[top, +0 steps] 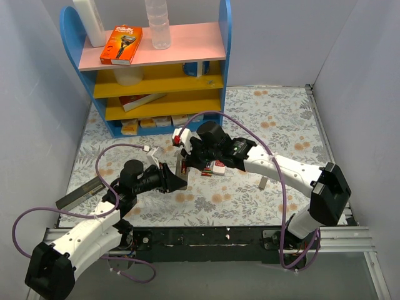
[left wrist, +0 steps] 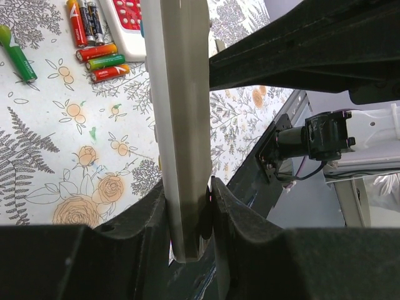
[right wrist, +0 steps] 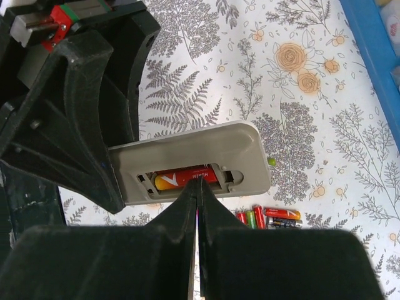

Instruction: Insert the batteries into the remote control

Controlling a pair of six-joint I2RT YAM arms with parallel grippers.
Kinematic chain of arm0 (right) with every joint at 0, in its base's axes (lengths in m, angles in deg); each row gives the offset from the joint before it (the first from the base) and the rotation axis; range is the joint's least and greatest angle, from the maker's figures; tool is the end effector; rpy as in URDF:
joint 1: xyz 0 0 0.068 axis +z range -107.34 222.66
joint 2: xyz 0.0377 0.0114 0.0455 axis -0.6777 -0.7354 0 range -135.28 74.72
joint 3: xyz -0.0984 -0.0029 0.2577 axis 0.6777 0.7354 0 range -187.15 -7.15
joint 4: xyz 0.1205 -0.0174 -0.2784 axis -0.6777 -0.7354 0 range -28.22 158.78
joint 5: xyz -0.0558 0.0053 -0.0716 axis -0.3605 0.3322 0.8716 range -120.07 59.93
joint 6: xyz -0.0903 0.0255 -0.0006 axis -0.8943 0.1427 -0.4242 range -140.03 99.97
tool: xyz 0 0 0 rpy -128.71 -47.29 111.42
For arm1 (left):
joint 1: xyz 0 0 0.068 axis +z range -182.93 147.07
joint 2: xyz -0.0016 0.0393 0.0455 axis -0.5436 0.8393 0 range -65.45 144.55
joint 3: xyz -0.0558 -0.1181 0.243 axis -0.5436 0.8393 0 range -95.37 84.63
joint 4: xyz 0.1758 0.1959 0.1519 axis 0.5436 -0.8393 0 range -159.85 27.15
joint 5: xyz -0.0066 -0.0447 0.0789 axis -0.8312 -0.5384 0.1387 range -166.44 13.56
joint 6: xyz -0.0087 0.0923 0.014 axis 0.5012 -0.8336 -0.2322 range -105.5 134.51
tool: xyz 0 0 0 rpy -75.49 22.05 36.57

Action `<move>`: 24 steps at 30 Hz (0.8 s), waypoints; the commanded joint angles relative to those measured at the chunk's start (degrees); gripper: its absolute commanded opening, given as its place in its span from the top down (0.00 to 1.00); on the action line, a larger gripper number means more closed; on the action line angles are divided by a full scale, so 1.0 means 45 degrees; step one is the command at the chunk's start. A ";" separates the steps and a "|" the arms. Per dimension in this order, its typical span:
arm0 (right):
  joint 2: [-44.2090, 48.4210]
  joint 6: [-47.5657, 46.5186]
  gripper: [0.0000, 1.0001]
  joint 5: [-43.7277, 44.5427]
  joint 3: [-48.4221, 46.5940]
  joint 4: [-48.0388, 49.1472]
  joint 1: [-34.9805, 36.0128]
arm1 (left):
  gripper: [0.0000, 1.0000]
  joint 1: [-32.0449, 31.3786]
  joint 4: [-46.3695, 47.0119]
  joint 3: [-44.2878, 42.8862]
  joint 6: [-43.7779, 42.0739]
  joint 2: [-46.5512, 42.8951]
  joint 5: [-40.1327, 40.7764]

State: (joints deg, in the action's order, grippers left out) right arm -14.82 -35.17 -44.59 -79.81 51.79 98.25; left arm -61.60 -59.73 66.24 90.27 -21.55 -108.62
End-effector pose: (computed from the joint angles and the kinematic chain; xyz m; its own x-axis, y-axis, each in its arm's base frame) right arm 0.2323 0.3767 0.2670 -0.0647 -0.5419 -0.8379 -0.9668 0.2422 -0.0820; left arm 0.1973 -0.1592 0.1726 -0.8945 -0.4459 -0.0308 -0.1179 0.3017 -0.9461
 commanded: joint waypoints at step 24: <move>0.1870 0.9379 0.48 0.4441 0.1206 0.1450 -0.0088 | 1.00 -0.0388 0.2413 -0.0053 0.0174 -0.1123 0.0726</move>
State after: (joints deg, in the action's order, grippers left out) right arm -7.08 3.39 -26.76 -76.10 57.01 98.21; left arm -62.91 -52.54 66.39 91.45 -24.83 -104.47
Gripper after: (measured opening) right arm 0.524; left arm 0.250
